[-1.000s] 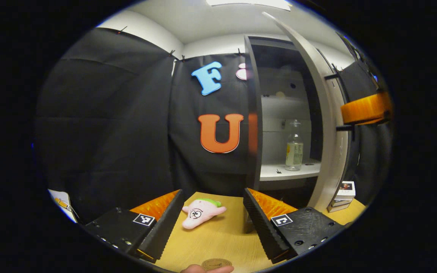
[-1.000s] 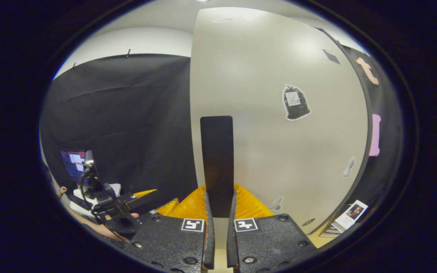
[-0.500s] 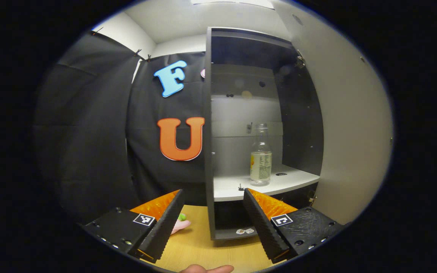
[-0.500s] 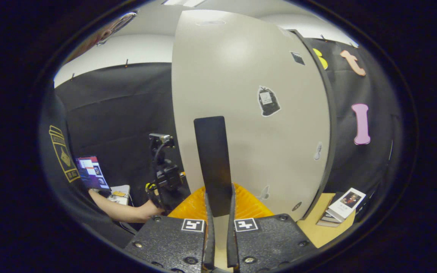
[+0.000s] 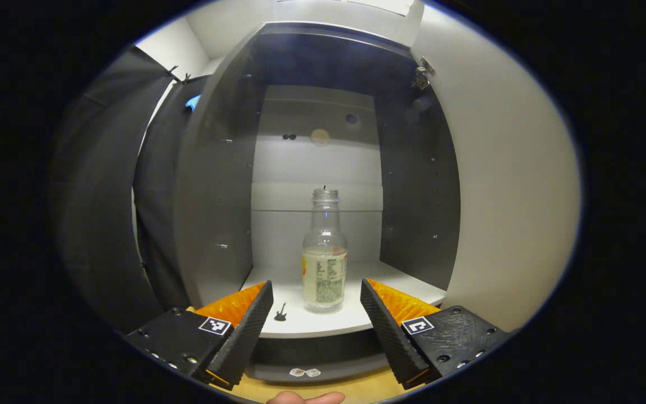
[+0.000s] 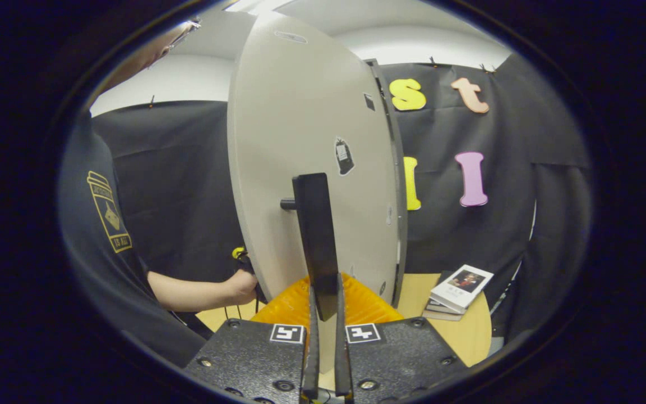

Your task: Open the cabinet door with the right hand, grasp the bottle in the cabinet with the left hand and place it on the coaster, then close the cabinet door with the right hand.

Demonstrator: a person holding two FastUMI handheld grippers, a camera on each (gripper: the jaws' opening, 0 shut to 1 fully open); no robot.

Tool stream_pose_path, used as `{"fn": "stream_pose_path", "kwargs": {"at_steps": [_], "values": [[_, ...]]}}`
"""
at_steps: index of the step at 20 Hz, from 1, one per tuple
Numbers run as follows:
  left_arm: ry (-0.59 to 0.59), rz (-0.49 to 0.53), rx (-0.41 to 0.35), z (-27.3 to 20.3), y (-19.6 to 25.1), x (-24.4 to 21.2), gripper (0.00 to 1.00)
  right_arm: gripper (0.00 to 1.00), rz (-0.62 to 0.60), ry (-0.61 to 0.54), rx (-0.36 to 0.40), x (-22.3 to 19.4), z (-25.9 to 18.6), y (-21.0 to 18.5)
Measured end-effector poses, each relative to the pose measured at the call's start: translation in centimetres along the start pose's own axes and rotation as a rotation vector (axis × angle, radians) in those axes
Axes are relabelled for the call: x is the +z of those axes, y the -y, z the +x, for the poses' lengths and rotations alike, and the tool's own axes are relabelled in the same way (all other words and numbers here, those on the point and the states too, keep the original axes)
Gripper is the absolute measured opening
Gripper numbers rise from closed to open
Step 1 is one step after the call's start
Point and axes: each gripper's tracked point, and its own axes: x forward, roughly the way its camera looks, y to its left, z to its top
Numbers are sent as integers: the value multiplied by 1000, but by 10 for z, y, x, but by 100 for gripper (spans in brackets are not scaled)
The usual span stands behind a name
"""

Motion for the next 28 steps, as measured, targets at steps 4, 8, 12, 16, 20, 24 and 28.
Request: {"fn": "stream_pose_path", "kwargs": {"at_steps": [4, 8, 12, 16, 20, 24, 28], "values": [[9, 25, 32, 47, 1, 6, 95, 13, -4, 7, -116, 4, -4, 19], [-2, -19, 94, 77, -11, 15, 95, 13, -138, 29, -317, 14, -17, 68], [19, -108, 89, 99, -14, 26, 95, 8, -89, 32, -263, 6, -18, 64], [19, -156, 74, 113, -9, 27, 95, 10, -144, 19, -290, 5, -17, 69], [8, -106, 86, 113, -2, 25, 78, 28, -61, 48, -265, 6, -11, 73], [-2, -89, 78, 111, -2, 26, 64, 33, -49, 73, -267, 8, -19, 79], [-7, -46, 91, 98, -6, 32, 73, 71, 10, 116, -263, 7, -22, 93]]}}
